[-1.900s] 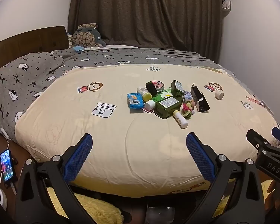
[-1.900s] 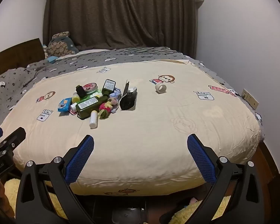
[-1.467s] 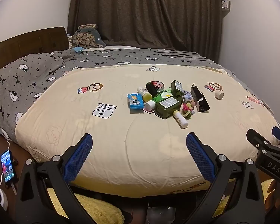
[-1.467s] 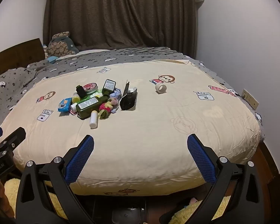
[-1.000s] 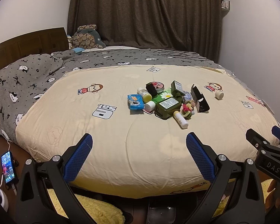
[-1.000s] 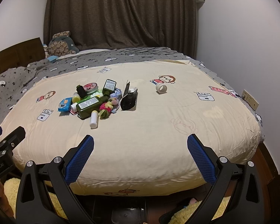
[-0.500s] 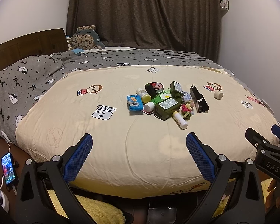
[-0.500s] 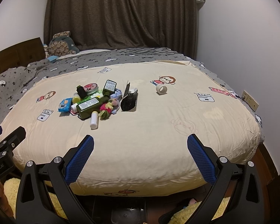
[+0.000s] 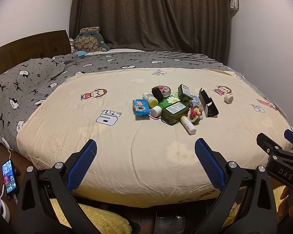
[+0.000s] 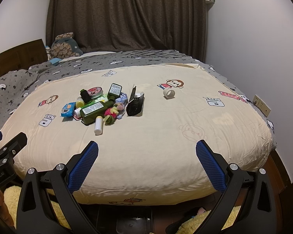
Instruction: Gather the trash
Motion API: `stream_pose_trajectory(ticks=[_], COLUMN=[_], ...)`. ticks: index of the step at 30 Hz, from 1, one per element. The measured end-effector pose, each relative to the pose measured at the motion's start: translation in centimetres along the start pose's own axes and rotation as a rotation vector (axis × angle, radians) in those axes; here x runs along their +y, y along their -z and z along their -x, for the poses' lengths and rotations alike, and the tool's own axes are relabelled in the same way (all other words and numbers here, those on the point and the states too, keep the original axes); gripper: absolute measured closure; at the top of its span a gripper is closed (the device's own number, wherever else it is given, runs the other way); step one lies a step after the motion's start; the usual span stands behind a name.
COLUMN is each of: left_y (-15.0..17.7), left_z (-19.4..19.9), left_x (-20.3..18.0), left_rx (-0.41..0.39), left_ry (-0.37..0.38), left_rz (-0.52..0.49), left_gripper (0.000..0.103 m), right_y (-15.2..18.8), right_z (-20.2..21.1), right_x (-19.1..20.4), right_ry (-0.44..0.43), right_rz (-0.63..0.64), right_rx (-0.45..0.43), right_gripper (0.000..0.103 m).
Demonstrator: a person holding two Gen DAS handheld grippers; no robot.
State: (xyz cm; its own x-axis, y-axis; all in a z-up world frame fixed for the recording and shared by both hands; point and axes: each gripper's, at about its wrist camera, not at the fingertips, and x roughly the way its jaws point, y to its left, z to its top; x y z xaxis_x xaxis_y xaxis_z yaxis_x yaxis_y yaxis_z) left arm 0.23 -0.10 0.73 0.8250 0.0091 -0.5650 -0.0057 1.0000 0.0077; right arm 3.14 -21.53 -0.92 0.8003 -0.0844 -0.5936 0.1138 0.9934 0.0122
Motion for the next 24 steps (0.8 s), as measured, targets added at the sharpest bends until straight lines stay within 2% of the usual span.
stream_pose_trajectory(ticks=[24], left_y=[0.53], left_z=[-0.12], left_x=[0.25], left_rx=[-0.006], left_ry=[-0.001], left_rz=[0.008], left_gripper=[0.008], right_y=[0.30], right_z=[0.21], right_x=[-0.26], right_ry=[0.007], right_rz=[0.000], right_rx=[-0.020], right_gripper=[0.003])
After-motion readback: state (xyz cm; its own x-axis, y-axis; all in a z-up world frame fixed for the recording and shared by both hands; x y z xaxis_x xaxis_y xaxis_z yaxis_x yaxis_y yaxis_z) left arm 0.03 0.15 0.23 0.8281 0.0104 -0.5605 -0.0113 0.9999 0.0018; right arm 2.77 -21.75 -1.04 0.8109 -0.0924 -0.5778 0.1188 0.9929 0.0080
